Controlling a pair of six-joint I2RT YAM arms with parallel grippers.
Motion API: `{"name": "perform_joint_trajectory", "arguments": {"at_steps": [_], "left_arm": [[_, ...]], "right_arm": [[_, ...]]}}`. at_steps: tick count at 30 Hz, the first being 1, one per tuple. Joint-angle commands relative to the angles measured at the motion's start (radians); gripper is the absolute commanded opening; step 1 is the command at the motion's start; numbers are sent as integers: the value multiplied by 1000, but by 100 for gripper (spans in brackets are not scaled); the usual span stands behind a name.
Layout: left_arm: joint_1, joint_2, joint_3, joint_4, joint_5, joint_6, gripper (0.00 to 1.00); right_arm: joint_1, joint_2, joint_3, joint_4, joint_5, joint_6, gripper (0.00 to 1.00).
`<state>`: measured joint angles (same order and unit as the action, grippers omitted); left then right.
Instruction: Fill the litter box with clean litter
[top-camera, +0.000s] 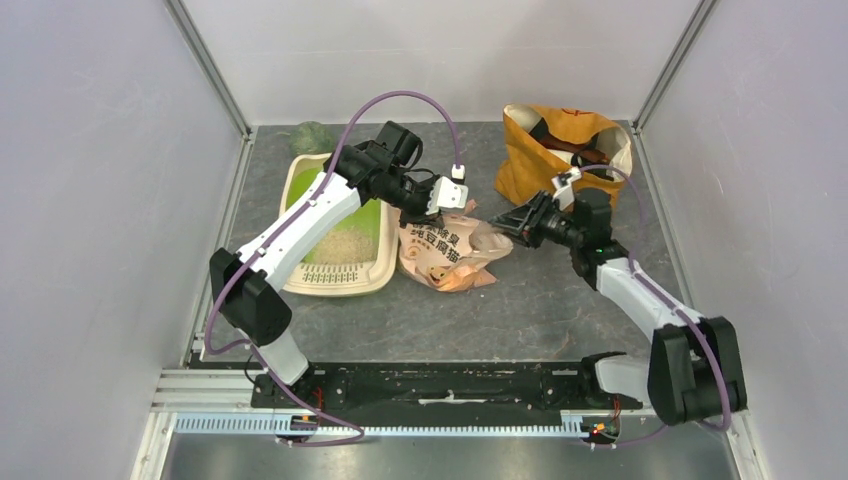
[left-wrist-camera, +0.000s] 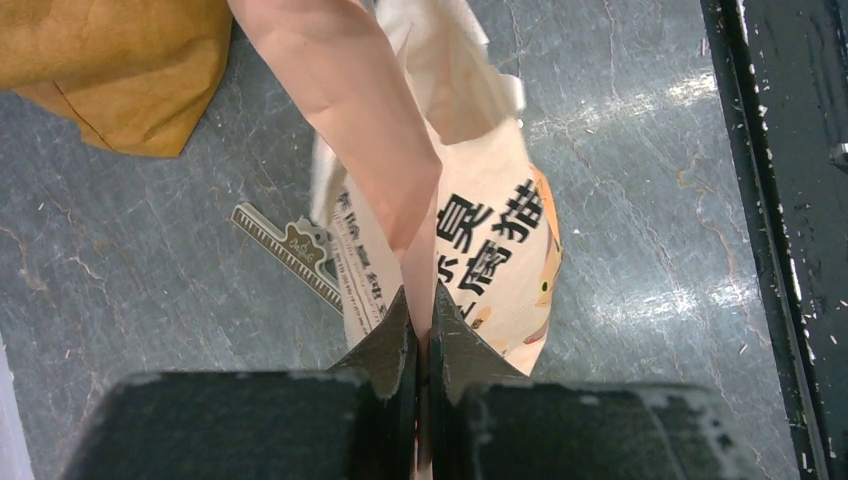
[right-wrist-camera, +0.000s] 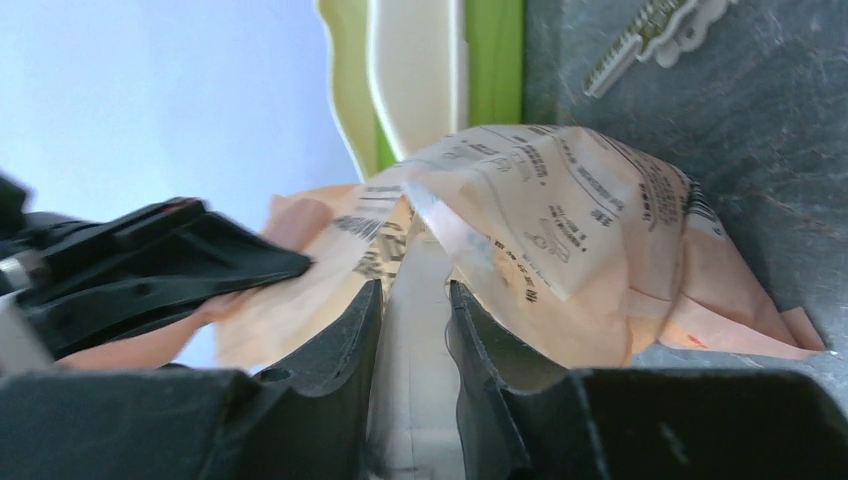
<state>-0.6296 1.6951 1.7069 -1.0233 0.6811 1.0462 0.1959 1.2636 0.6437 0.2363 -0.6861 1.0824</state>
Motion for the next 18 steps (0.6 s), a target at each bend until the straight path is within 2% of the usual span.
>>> {"name": "perform_joint_trajectory", "arguments": {"at_steps": [1, 4, 7, 9, 13, 15, 17, 18], "left_arm": [[-5, -40, 2, -18, 35, 1, 2], [-5, -40, 6, -18, 33, 5, 2], [-5, -37, 8, -18, 34, 2, 2], [-5, -33, 7, -19, 34, 1, 2], [-5, -25, 10, -18, 28, 0, 2], [-5, -28, 10, -18, 29, -2, 2], [-5, -32, 10, -18, 33, -4, 2], [-5, -32, 10, -18, 30, -5, 2]], "right_arm": [[-65, -133, -9, 79, -95, 105, 0], [-77, -175, -57, 63, -93, 110, 0], [-75, -161, -160, 171, -53, 176, 0], [-75, -153, -178, 162, -13, 146, 0], [-155, -162, -139, 68, -225, 120, 0], [-184, -198, -162, 46, -197, 123, 0], [-144, -142, -188, 175, -119, 206, 0], [-137, -80, -190, 287, -131, 263, 0]]}}
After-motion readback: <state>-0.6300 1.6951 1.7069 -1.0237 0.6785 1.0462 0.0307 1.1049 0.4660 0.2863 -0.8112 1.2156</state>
